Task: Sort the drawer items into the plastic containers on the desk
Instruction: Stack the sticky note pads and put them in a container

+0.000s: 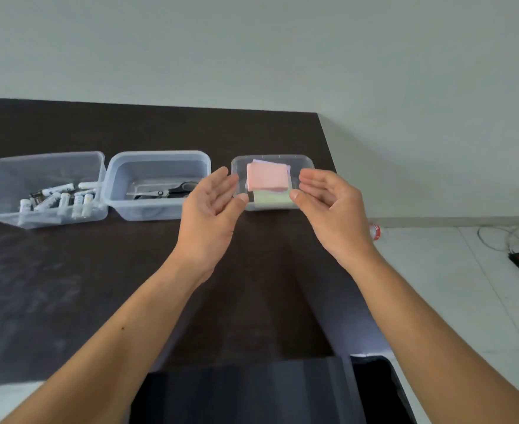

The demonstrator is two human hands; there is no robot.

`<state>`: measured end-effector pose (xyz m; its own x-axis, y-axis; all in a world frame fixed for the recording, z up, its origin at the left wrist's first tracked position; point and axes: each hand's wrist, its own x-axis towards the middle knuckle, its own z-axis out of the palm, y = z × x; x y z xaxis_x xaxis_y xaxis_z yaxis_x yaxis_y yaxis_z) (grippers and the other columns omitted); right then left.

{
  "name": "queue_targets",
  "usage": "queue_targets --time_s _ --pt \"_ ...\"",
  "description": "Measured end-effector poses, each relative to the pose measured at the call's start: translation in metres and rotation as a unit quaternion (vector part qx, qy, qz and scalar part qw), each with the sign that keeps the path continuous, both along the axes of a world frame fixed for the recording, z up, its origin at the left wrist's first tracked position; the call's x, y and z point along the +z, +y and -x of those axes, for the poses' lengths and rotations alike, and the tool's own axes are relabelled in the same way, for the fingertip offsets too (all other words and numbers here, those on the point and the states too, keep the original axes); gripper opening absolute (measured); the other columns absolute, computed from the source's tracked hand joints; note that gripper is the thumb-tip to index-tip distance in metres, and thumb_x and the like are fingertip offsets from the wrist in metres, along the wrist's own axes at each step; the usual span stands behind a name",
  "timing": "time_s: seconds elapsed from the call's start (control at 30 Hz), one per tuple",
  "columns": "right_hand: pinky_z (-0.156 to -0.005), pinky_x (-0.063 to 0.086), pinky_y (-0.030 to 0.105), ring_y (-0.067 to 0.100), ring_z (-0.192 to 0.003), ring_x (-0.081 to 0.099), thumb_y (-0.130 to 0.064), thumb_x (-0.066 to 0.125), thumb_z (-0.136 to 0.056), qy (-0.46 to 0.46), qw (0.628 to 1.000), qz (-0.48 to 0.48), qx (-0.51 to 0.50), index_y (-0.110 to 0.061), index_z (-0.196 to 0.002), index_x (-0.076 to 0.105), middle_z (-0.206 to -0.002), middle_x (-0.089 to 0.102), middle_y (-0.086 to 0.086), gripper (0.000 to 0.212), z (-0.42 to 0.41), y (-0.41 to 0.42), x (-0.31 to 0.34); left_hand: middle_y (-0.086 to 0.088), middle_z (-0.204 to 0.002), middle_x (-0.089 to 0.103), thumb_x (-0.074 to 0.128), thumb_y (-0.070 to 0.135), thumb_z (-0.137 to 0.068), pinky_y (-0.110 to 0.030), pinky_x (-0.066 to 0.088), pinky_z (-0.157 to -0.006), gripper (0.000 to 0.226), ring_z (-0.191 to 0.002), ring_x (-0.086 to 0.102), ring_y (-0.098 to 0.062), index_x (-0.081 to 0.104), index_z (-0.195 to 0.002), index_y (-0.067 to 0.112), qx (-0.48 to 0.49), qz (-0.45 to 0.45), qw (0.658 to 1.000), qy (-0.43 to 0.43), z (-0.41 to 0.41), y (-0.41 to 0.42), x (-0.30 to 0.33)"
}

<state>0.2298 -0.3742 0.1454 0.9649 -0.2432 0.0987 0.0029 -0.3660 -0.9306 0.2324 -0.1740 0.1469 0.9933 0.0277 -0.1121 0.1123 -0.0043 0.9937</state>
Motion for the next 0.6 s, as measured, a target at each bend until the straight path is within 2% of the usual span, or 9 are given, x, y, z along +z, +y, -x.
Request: queue_targets --time_s 0.13,0.37,0.47,0.6 --pt "-0.105 0.056 0.024 0.005 -0.120 0.071 -0.020 0.081 -0.093 0.021 1.000 0.006 -0.003 -0.018 -0.133 0.070 -0.129 0.075 -0.003 0.042 0.054 0.012 0.000 0.000 -0.140 0.067 0.072 0.006 -0.096 -0.031 0.052 -0.110 0.058 -0.126 0.067 -0.008 0.052 -0.150 0.014 -0.008 -0.001 1.000 -0.009 0.053 0.022 -0.007" --pt "-0.108 0.057 0.034 0.003 -0.119 0.071 -0.020 0.082 -0.092 0.059 0.998 -0.004 0.002 -0.022 -0.128 0.072 -0.127 0.075 -0.011 0.038 0.164 0.027 -0.020 -0.007 -0.126 0.074 0.071 0.003 -0.096 -0.048 0.052 -0.111 0.037 -0.121 0.071 -0.021 0.065 -0.131 0.014 -0.029 0.021 0.999 -0.016 0.146 0.070 -0.029" --pt "-0.108 0.056 0.033 0.003 -0.120 0.070 -0.018 0.083 -0.091 0.069 0.997 -0.013 0.024 -0.022 -0.126 0.073 -0.125 0.075 -0.011 0.036 0.212 0.029 -0.034 -0.008 -0.125 0.074 0.072 0.002 -0.095 -0.042 0.053 -0.109 0.038 -0.121 0.071 -0.023 0.065 -0.131 0.012 -0.039 0.028 0.999 -0.012 0.191 0.085 -0.046" --pt "-0.109 0.055 0.032 0.003 -0.120 0.070 -0.024 0.086 -0.088 0.108 0.992 0.006 0.063 -0.026 -0.124 0.074 -0.124 0.076 -0.012 0.038 0.275 0.025 -0.057 -0.007 -0.124 0.074 0.077 0.014 -0.084 -0.028 0.055 -0.101 0.046 -0.120 0.072 -0.023 0.065 -0.129 0.014 -0.086 0.039 0.995 0.021 0.250 0.096 -0.072"
